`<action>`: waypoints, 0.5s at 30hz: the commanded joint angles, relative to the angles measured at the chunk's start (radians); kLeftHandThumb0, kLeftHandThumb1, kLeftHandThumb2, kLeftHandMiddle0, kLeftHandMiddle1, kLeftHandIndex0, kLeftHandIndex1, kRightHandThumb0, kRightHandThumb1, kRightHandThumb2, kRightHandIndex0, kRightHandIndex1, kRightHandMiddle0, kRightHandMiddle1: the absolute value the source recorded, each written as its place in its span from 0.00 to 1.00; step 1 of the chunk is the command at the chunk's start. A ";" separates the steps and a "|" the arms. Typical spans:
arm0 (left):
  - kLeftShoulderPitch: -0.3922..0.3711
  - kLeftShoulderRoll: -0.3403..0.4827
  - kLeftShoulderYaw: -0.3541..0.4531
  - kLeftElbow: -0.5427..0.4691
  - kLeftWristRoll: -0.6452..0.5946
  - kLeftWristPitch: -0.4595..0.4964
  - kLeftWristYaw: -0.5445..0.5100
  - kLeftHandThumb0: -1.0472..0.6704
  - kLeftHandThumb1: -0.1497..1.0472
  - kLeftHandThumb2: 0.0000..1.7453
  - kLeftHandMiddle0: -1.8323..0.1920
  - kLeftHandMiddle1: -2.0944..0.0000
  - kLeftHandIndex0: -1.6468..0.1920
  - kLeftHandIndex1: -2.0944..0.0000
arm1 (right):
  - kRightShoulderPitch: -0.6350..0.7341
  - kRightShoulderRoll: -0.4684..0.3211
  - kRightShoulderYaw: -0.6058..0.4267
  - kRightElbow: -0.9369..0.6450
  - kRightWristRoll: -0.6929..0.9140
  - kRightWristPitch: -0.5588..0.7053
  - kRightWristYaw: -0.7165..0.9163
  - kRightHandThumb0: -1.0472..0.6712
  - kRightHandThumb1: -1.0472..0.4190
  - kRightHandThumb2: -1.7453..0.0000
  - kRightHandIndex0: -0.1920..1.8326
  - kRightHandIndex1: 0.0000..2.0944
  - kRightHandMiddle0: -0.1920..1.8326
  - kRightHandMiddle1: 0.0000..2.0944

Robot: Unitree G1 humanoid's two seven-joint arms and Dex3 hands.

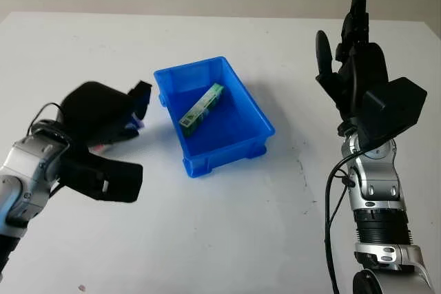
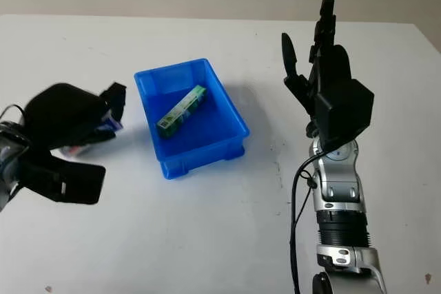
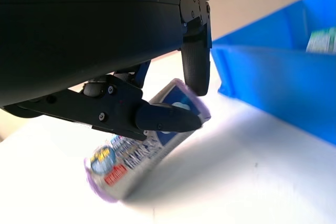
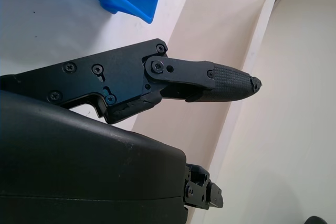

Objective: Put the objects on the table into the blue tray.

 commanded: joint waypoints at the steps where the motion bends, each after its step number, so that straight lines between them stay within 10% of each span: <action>1: -0.029 -0.007 0.024 0.017 -0.015 -0.014 0.042 0.57 1.00 0.14 0.77 0.00 0.97 0.00 | -0.008 -0.017 -0.006 0.006 0.004 -0.008 0.006 0.21 0.00 0.72 0.00 0.00 0.00 0.00; 15: -0.122 -0.026 0.046 0.046 -0.072 -0.016 0.077 0.58 1.00 0.09 0.84 0.00 1.00 0.00 | -0.007 -0.014 0.001 0.005 0.003 -0.005 0.016 0.21 0.00 0.71 0.00 0.00 0.00 0.00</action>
